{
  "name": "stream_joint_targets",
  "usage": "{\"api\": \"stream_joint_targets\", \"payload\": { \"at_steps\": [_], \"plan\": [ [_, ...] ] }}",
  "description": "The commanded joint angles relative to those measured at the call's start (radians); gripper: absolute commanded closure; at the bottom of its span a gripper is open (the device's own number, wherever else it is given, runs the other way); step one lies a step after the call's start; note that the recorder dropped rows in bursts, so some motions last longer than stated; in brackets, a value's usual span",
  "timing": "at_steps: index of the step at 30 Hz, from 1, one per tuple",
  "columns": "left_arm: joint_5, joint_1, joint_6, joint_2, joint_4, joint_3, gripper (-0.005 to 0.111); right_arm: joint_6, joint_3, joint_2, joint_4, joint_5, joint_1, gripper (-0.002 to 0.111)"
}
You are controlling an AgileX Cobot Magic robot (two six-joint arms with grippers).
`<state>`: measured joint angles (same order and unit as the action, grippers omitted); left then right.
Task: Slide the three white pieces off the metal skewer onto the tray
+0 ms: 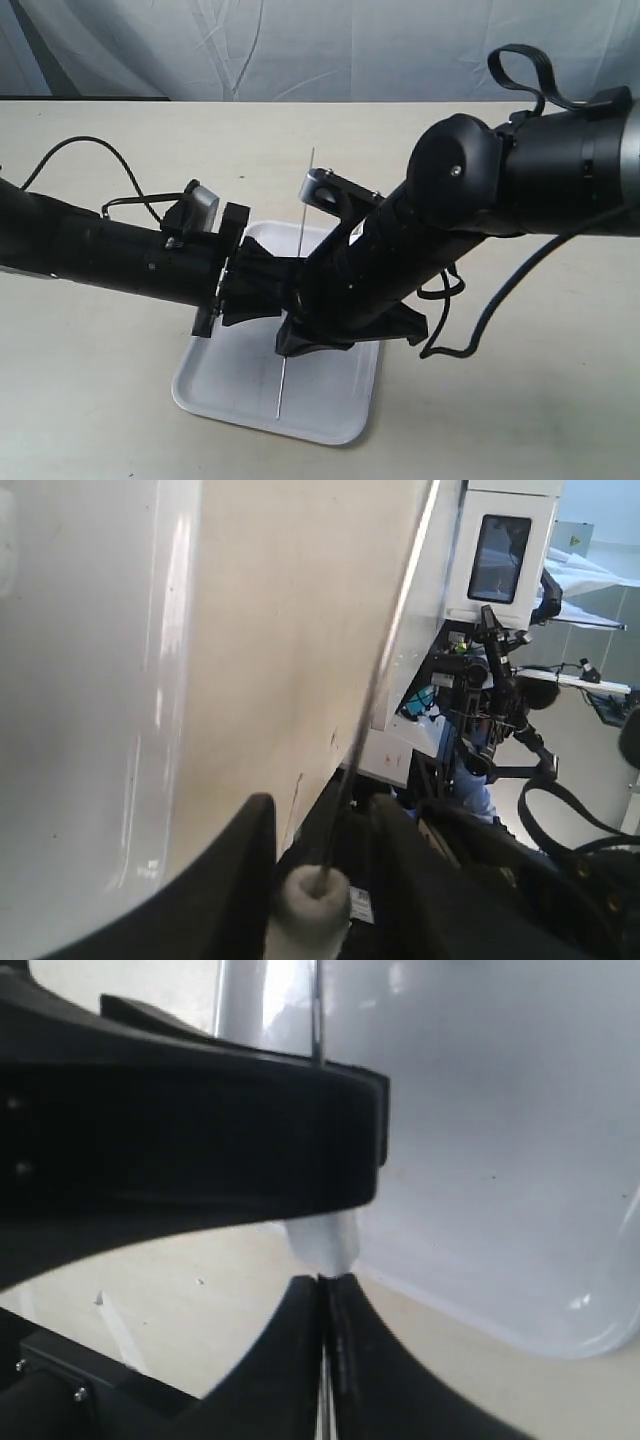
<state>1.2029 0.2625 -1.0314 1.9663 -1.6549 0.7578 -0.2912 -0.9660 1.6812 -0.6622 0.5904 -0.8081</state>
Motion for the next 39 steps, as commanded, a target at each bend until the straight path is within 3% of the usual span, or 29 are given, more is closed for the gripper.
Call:
{"api": "stream_joint_targets", "payload": {
  "at_steps": [1,14,24,32,39],
  "plan": [
    [0.018,0.040,-0.016,0.000,-0.013,-0.006,0.076,0.011,-0.033,0.038,0.012,0.054,0.006,0.109],
    [0.004,0.049,-0.016,0.000,-0.010,-0.006,0.076,0.008,-0.046,0.049,0.077,0.161,0.070,0.109],
    [-0.009,0.049,-0.020,0.000,-0.005,-0.006,0.076,0.008,-0.057,0.046,0.074,0.141,0.090,0.109],
    [-0.016,0.049,-0.025,0.000,-0.005,-0.006,0.094,0.008,-0.057,0.045,0.074,0.150,0.090,0.109],
    [-0.040,0.049,-0.028,0.000,-0.019,-0.006,0.094,0.034,-0.057,0.030,0.028,0.201,0.090,0.109]
  ]
}}
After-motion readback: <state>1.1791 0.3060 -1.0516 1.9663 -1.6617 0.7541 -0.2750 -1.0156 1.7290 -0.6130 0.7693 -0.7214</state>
